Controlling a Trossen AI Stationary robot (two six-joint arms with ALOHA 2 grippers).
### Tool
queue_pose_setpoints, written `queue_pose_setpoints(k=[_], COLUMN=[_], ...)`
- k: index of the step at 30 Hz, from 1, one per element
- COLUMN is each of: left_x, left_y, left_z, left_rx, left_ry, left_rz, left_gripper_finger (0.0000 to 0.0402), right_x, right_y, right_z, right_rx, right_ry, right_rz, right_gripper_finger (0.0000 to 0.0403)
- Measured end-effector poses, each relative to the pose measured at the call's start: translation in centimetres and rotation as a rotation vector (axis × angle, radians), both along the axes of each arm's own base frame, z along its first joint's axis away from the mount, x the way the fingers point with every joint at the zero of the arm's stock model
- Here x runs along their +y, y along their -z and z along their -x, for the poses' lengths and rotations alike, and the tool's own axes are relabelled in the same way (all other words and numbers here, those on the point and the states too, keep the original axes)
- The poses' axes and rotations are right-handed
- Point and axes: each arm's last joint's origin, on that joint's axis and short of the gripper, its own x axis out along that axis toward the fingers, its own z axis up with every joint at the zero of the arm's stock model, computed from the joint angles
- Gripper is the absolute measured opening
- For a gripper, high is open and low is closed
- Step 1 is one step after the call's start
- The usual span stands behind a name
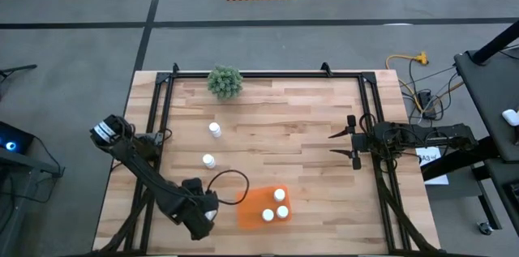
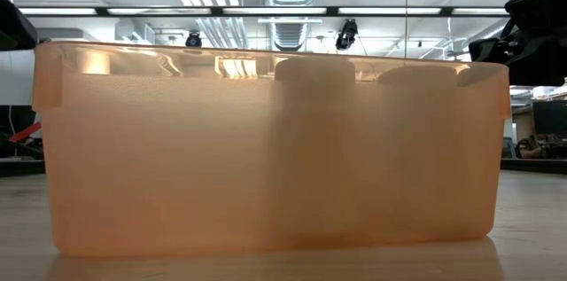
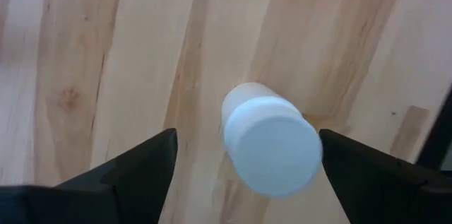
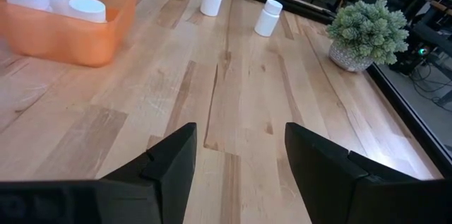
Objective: Pick and place pill bottles into a basket
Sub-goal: Put the bottom pill bottle into the bin
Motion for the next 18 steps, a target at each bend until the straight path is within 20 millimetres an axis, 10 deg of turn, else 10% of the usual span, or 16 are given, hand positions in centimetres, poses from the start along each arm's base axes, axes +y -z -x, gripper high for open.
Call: queue_pose_setpoints(k=[18], left_x=[0.1], left_y=[-0.64], left_z=[-0.02], left_rx=[-0.013], left_ry=[0.003], left_rz=[0.018], left_gripper_finger=[0.0142], right_x=[0.0], right_y=[-0.01], right_z=[0.0], right_rx=[-0.001], right_ry=[0.0], right_rz=[0.0], right_gripper_finger=[0.0206])
